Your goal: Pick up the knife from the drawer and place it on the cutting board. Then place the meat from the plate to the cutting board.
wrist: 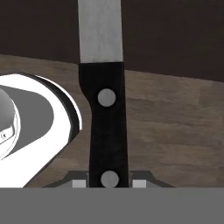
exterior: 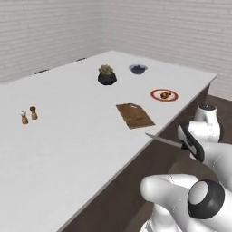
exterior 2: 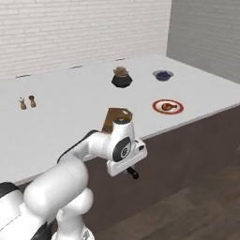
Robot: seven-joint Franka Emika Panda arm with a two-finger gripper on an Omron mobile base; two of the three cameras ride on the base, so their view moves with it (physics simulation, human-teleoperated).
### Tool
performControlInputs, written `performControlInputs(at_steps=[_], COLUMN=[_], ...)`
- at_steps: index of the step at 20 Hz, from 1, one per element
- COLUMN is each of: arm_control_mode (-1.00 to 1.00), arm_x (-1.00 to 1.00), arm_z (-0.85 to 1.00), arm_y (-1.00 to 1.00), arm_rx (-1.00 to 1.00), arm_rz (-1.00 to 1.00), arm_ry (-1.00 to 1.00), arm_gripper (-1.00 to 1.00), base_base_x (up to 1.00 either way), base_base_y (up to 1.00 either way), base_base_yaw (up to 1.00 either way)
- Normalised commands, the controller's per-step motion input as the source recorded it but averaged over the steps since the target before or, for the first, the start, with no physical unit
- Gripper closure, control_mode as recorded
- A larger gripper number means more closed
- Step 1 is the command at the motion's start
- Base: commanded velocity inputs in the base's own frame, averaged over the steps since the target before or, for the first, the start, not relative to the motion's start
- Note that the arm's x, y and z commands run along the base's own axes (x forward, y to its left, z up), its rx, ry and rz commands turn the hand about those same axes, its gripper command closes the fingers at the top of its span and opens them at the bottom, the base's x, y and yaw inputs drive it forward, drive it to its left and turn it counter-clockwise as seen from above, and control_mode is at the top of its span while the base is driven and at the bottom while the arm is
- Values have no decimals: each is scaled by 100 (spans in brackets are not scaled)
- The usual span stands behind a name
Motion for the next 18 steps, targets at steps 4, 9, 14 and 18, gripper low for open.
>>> performControlInputs(at_steps=[4, 9, 14, 18], arm_control_mode=[100, 100, 100, 100], arm_x=[0, 0, 0, 0], arm_z=[0, 0, 0, 0], arm_y=[0, 0, 0, 0], arm_rx=[0, 0, 0, 0], arm_rz=[0, 0, 0, 0], arm_ry=[0, 0, 0, 0], arm_gripper=[100, 100, 100, 100], base_base_x=[36, 40, 15, 0], base_base_y=[-100, -100, -97, -64], base_base_yaw=[34, 38, 43, 43])
